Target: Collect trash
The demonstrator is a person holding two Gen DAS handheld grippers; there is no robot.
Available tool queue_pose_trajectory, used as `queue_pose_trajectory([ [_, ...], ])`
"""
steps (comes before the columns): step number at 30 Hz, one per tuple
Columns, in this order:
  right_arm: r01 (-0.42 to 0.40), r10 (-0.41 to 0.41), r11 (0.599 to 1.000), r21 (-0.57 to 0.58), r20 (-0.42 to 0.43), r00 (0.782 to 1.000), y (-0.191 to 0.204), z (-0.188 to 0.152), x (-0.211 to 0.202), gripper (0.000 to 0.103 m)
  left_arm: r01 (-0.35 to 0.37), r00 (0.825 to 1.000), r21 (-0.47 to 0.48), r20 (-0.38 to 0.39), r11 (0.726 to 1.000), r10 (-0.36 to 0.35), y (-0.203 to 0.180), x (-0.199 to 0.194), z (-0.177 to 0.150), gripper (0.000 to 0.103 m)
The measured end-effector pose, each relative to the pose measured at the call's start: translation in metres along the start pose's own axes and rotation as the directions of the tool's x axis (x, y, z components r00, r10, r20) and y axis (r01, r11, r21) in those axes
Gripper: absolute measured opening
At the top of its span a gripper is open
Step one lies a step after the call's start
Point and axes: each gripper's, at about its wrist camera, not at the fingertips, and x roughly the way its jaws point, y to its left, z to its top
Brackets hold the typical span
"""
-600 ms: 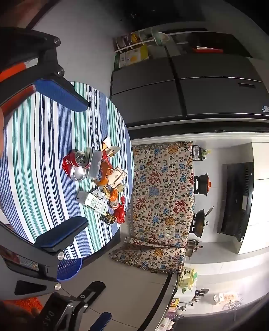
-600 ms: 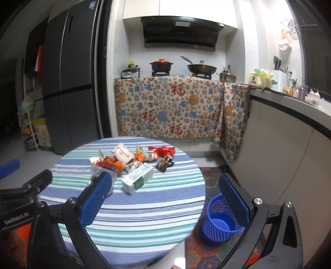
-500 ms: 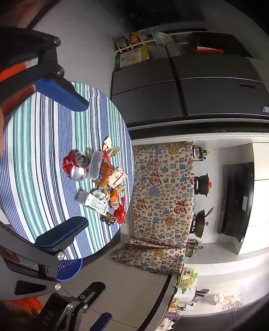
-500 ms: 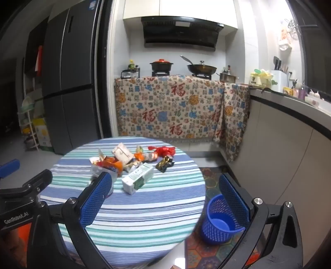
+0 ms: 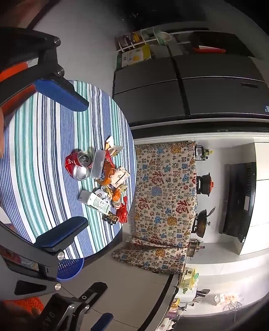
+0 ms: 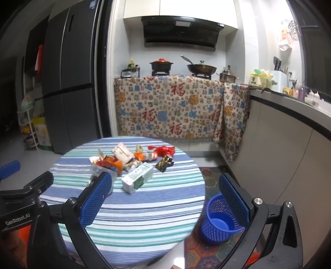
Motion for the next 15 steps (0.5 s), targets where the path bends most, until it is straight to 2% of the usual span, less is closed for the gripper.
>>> queue_pose_trajectory([
  [15,-0.003,0.003,1.0,-0.002,-0.002,1.0,-0.0003,-0.0011,0.0017,0.103,0.002,1.0,0.002,-0.003,1.0,-0.002,-0.0041,0.0018,0.0,0.103],
])
